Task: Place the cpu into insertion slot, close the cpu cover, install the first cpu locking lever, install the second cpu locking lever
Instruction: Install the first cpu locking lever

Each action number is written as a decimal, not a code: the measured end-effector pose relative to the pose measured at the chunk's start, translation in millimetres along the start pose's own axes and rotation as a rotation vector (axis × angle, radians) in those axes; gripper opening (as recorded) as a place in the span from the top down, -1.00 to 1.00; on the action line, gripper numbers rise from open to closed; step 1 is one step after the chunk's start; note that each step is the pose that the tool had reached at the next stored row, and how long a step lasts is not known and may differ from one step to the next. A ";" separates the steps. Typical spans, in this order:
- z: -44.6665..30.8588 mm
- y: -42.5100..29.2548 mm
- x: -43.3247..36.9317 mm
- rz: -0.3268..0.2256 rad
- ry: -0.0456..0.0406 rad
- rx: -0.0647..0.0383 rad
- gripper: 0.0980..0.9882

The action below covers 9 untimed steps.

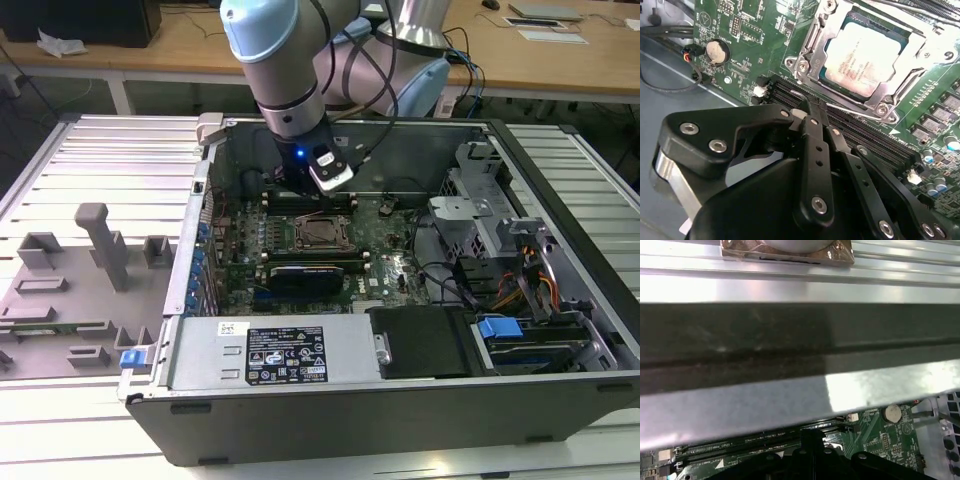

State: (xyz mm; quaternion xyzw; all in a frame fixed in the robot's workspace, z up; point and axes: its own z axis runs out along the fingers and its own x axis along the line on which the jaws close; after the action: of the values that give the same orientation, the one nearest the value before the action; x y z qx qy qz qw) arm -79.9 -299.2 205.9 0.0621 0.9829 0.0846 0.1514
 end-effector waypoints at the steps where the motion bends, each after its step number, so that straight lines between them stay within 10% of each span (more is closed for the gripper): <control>1: 0.7 0.8 0.3 0.006 -0.0013 0.002 0.98; 9: 6.1 4.3 2.4 0.056 -0.0111 0.017 0.98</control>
State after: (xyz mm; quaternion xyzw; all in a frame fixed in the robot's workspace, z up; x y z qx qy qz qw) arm -79.9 -293.7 200.3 0.0913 0.9806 0.0801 0.1539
